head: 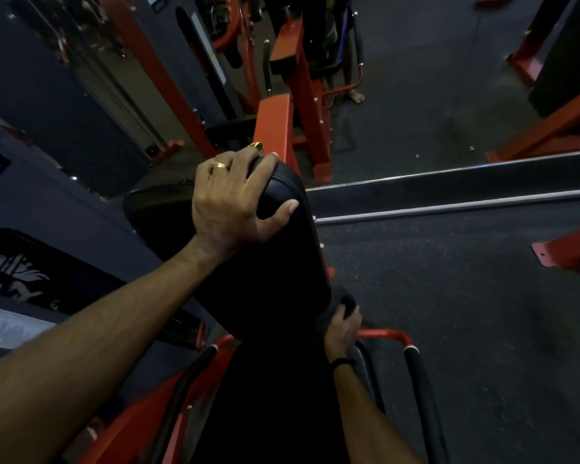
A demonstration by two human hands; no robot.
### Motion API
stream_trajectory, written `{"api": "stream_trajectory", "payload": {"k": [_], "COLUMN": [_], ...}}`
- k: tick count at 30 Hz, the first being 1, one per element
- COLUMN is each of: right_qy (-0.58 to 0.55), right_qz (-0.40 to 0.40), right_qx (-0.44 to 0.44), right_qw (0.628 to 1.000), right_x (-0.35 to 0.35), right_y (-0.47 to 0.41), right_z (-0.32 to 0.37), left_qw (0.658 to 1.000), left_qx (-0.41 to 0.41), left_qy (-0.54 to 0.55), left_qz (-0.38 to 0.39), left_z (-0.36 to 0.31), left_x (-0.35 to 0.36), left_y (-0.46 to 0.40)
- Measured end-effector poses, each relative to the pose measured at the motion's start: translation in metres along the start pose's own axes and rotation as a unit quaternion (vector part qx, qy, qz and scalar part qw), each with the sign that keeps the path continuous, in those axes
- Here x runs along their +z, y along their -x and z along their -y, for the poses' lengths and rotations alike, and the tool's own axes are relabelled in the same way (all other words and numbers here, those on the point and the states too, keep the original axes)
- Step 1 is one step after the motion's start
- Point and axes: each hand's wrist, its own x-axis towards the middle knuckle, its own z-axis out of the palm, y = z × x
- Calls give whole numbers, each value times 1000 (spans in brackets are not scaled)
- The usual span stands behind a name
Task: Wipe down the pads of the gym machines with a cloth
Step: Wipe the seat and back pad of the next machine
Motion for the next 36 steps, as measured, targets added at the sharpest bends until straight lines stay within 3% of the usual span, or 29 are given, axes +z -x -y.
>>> {"api": "stream_trajectory", "payload": {"k": [6, 10, 15, 21, 25, 27, 33, 36], "right_qy": [-68, -85, 16, 350, 480, 505, 548, 524], "right_qz": [-2, 1, -28, -96, -132, -96, -21, 109], "right_qx": [-248, -345, -475, -574, -610, -628, -641, -650], "right_qw": [966, 935, 879, 734, 616, 584, 538, 539], "right_x": [14, 17, 19, 32, 61, 90, 165, 149], "right_y": [30, 49, 67, 95, 116, 139, 185, 176], "right_z": [98, 157, 221, 269, 278, 277, 268, 283], "left_qw": [1000, 997, 973, 903, 896, 899, 894, 868], "left_qx": [-5, -12, -59, -191, -250, -276, -325, -354], "left_qy": [12, 59, 214, 384, 365, 336, 301, 339], "left_qz": [11, 53, 65, 5, -39, -49, -67, -77], "left_z": [-1, -1, 2, 11, 42, 67, 113, 114], "left_x": [0, -5, -20, -40, -53, -62, -81, -85], "left_y": [0, 0, -8, 2, 24, 38, 60, 53]}}
